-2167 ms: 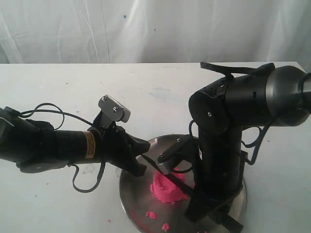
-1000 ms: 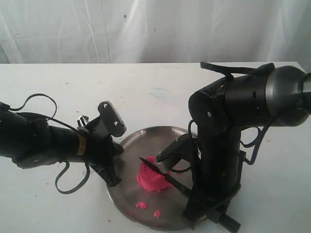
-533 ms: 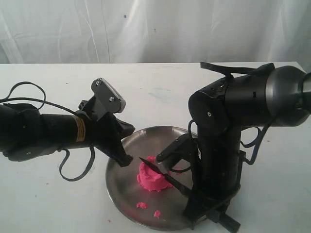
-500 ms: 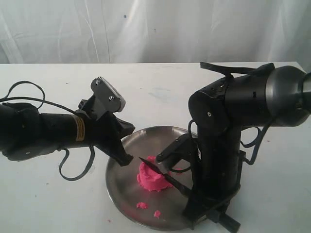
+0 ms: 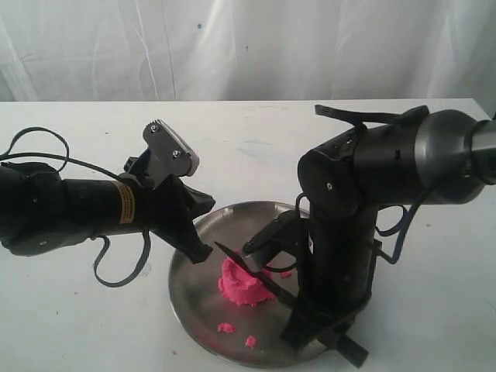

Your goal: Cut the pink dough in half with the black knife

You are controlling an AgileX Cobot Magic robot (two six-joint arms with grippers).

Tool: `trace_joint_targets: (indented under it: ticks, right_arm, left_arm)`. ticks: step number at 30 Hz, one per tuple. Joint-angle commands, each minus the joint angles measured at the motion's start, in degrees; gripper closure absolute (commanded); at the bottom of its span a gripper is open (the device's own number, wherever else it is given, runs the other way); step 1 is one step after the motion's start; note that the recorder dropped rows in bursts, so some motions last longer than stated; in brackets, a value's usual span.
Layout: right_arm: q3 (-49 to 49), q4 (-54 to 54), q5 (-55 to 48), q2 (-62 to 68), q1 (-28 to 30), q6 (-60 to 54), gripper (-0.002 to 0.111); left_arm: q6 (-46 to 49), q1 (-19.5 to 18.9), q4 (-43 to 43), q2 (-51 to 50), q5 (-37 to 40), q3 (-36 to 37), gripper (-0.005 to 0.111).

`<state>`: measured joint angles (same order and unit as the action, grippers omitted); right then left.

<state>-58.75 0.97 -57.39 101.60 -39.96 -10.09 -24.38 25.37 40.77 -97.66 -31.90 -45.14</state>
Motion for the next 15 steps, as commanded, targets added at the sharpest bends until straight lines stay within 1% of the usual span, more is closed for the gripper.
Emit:
trace_joint_targets:
  ticks: [1, 9, 15]
  right_arm:
    - [0.16, -0.17, 1.8, -0.06, -0.01, -0.17, 0.108]
    - [0.16, -0.17, 3.85, -0.06, -0.01, -0.31, 0.108]
    - [0.05, -0.17, 4.86, -0.06, -0.01, -0.44, 0.108]
  left_arm:
    - [-1.17, -0.06, 0.37, 0.01, -0.92, 0.38, 0.107]
    - [-1.5, -0.06, 0.37, -2.5, -6.07, 0.38, 0.107]
    - [2.61, -0.06, 0.37, -4.3, -5.92, 0.38, 0.107]
